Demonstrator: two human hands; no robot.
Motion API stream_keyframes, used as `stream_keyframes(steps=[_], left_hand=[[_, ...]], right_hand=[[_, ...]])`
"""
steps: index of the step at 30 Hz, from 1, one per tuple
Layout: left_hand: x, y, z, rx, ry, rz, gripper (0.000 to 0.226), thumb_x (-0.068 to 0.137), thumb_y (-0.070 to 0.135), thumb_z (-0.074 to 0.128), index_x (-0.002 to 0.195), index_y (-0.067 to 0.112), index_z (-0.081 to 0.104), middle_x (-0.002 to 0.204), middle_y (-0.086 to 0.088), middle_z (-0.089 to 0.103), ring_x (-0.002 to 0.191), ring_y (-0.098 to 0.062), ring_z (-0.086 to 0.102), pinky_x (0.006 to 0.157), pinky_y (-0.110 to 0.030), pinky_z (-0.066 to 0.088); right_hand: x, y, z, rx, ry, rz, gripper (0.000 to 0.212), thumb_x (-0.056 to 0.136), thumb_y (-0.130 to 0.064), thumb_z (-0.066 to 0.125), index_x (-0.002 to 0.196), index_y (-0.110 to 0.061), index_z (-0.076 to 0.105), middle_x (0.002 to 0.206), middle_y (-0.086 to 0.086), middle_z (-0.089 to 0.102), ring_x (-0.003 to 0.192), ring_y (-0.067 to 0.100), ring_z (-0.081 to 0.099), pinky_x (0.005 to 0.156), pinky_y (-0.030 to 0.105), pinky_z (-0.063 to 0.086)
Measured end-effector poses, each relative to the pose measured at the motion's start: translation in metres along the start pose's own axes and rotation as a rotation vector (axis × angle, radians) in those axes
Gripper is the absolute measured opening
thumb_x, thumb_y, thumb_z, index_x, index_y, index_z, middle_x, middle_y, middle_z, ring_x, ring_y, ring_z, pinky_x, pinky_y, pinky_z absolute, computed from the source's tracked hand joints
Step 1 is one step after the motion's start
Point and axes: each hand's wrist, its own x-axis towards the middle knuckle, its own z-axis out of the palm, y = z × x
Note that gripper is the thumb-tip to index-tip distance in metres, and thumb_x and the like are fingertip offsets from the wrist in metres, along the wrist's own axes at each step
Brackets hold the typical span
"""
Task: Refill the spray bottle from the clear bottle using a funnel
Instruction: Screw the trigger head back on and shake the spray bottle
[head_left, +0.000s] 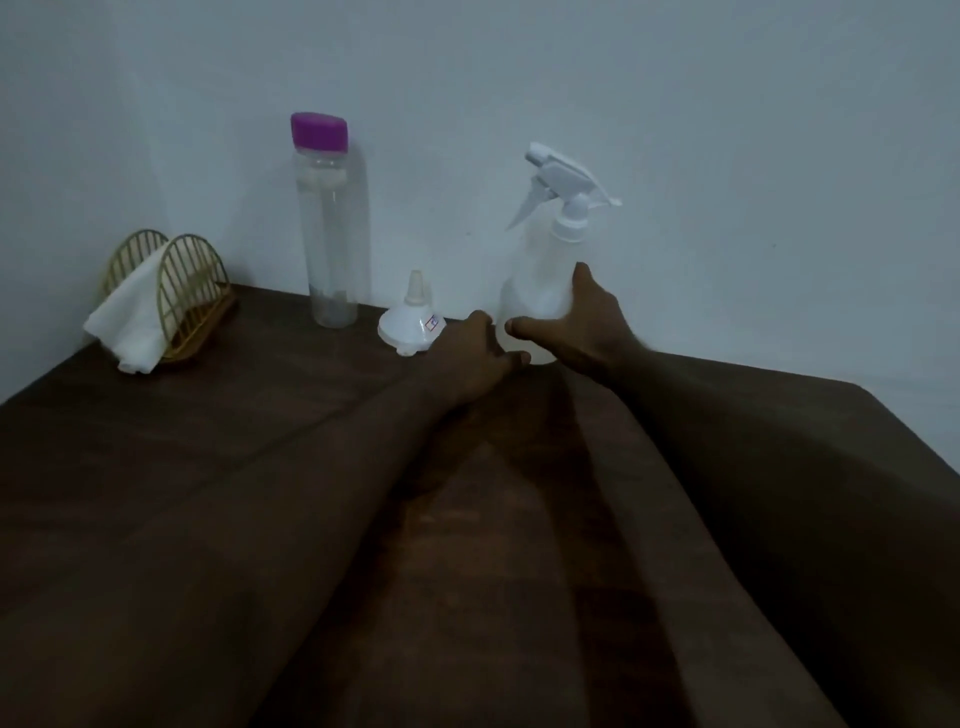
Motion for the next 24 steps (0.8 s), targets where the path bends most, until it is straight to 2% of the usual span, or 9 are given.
stream_keyframes(steps=[3,5,8,11,17,22,24], left_hand=[[0.012,0.003,0.002,0.062,0.004,-0.024,0.051,0.084,0.053,0.063,0.108,0.007,0.062,0.099,-0.005,0.066,0.092,-0.022,0.061,0.079,-0.035,0.048],[0.016,-0.001,0.008,0.085,0.021,-0.027,0.047,0.085,0.058,0.058,0.095,0.012,0.067,0.088,0.002,0.065,0.085,-0.017,0.061,0.074,-0.031,0.046],[0.021,-0.008,0.022,0.177,0.085,-0.043,0.054,0.075,0.077,0.049,0.082,0.024,0.061,0.08,0.007,0.065,0.081,-0.015,0.063,0.069,-0.032,0.05],[0.025,-0.008,0.028,0.265,0.148,-0.044,0.062,0.071,0.081,0.05,0.09,0.022,0.058,0.089,0.002,0.066,0.084,-0.02,0.062,0.071,-0.034,0.051],[0.027,-0.012,0.029,0.294,0.174,0.017,0.055,0.076,0.075,0.053,0.091,0.022,0.06,0.09,0.002,0.066,0.087,-0.019,0.061,0.067,-0.029,0.038],[0.03,-0.017,0.028,0.257,0.127,0.059,0.05,0.08,0.071,0.052,0.091,0.024,0.062,0.09,0.005,0.067,0.087,-0.017,0.061,0.072,-0.032,0.046],[0.029,-0.017,0.029,0.252,0.133,0.061,0.05,0.08,0.072,0.051,0.093,0.024,0.063,0.09,0.008,0.065,0.086,-0.015,0.058,0.071,-0.031,0.044]], right_hand=[[0.009,0.012,0.002,0.005,0.029,0.013,0.077,0.066,-0.041,0.083,0.128,-0.019,0.041,0.116,-0.006,0.055,0.105,0.016,0.054,0.087,0.033,0.047],[0.013,0.022,0.004,0.01,0.039,0.028,0.076,0.065,-0.043,0.082,0.125,-0.021,0.042,0.118,-0.003,0.056,0.106,0.018,0.055,0.088,0.036,0.049],[0.016,0.037,0.004,0.008,0.025,0.052,0.074,0.064,-0.045,0.082,0.123,-0.023,0.043,0.116,-0.005,0.058,0.104,0.018,0.056,0.083,0.033,0.048],[0.017,0.047,0.006,0.02,0.029,0.037,0.07,0.064,-0.046,0.081,0.12,-0.026,0.044,0.112,-0.008,0.059,0.101,0.015,0.057,0.08,0.031,0.047],[0.015,0.055,0.008,0.08,0.016,0.019,0.08,0.069,-0.049,0.08,0.135,-0.029,0.039,0.123,-0.008,0.057,0.108,0.013,0.056,0.086,0.031,0.047],[0.014,0.055,0.009,0.091,-0.023,0.004,0.09,0.071,-0.051,0.079,0.145,-0.031,0.031,0.131,-0.012,0.052,0.114,0.011,0.051,0.089,0.028,0.043],[0.013,0.056,0.008,0.105,-0.043,0.019,0.093,0.071,-0.05,0.08,0.147,-0.03,0.029,0.132,-0.012,0.049,0.116,0.012,0.049,0.088,0.026,0.041]])
